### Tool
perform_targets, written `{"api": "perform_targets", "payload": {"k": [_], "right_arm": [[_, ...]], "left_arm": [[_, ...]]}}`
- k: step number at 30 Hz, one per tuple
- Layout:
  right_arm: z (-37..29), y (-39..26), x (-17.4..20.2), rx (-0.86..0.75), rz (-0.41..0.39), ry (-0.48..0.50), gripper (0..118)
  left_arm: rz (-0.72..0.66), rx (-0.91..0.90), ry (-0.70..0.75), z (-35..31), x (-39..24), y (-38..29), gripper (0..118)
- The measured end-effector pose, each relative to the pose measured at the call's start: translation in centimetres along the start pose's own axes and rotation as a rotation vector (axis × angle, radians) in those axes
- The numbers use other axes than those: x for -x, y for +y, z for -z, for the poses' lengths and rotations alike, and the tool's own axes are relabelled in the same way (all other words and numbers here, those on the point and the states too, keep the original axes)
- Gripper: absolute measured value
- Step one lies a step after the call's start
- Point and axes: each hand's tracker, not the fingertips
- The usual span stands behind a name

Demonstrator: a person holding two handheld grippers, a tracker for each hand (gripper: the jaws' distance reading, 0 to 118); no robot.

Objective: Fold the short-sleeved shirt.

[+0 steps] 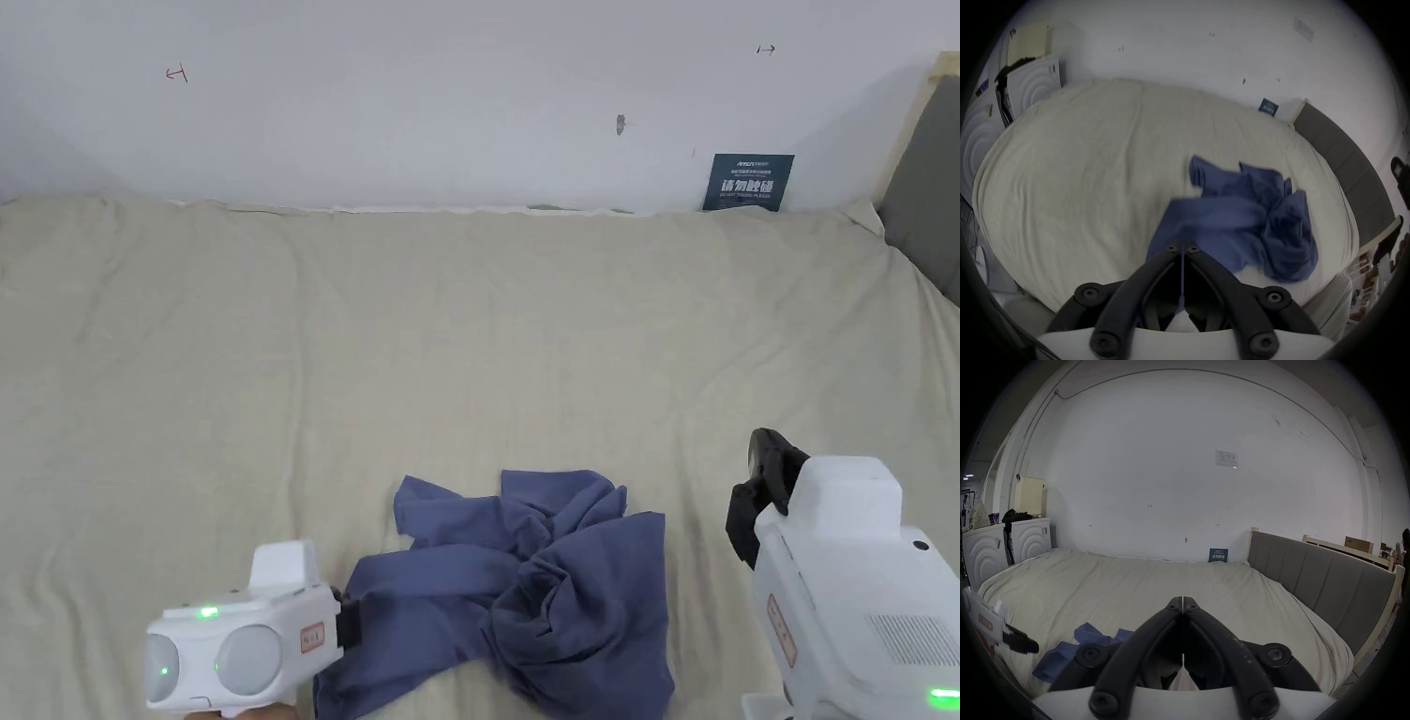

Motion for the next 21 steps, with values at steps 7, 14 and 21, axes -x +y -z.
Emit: {"api": "perform_targets", "payload": {"k": [7,14,21], "right_arm": [[0.3,-0.9,0.1,0.031,-0.002,0.006,1],[1.0,-1.7,-0.2,0.068,-0.007,0.009,2],[4.5,-3.0,-1.0,0.226,0.005,0.006,17]], "left_arm": [[0.017,0.057,0.119,2.1,-1.1,-2.3,106],[0.029,0.087,0.121,4.3,-1.7,-4.1,37],[-0.033,0.025,0.001,2.4,-1.8,-3.0,4]]}}
